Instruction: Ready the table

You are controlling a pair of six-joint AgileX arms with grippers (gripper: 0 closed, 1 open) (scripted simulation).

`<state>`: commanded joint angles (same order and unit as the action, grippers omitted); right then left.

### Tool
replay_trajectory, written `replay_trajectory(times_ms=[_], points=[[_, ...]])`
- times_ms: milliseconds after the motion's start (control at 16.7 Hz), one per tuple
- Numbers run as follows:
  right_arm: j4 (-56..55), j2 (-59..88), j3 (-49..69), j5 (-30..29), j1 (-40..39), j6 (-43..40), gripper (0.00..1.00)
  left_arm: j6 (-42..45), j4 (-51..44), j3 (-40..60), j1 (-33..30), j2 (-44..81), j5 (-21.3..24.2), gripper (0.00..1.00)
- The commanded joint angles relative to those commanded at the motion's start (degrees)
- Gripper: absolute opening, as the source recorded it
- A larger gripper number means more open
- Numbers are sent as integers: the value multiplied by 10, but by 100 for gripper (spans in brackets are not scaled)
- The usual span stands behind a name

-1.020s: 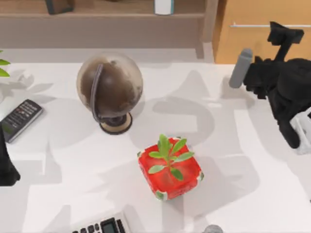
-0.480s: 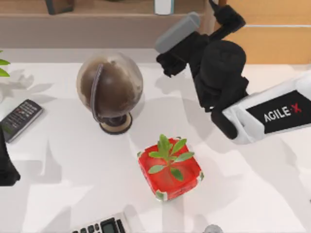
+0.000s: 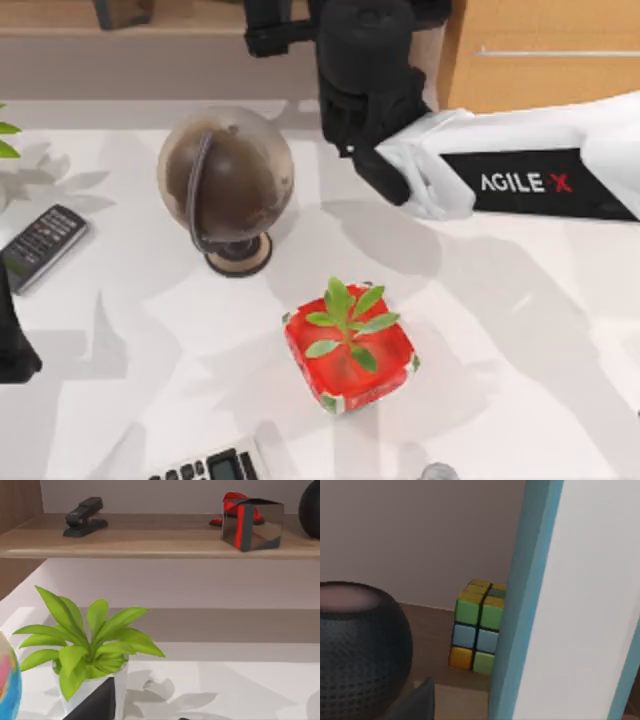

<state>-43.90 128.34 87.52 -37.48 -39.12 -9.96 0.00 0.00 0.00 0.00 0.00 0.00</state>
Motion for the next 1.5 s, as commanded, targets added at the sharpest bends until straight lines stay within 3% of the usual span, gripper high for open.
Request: replay_trajectory(times_ms=[300,960,1500], points=[[74,22,68,-33,2,95,100,0,0,0,0,0,0,100],[49,40,61,-52,-16,96,100,0,0,0,0,0,0,100],[101,56,128,-20,17,96,100,0,0,0,0,0,0,100]])
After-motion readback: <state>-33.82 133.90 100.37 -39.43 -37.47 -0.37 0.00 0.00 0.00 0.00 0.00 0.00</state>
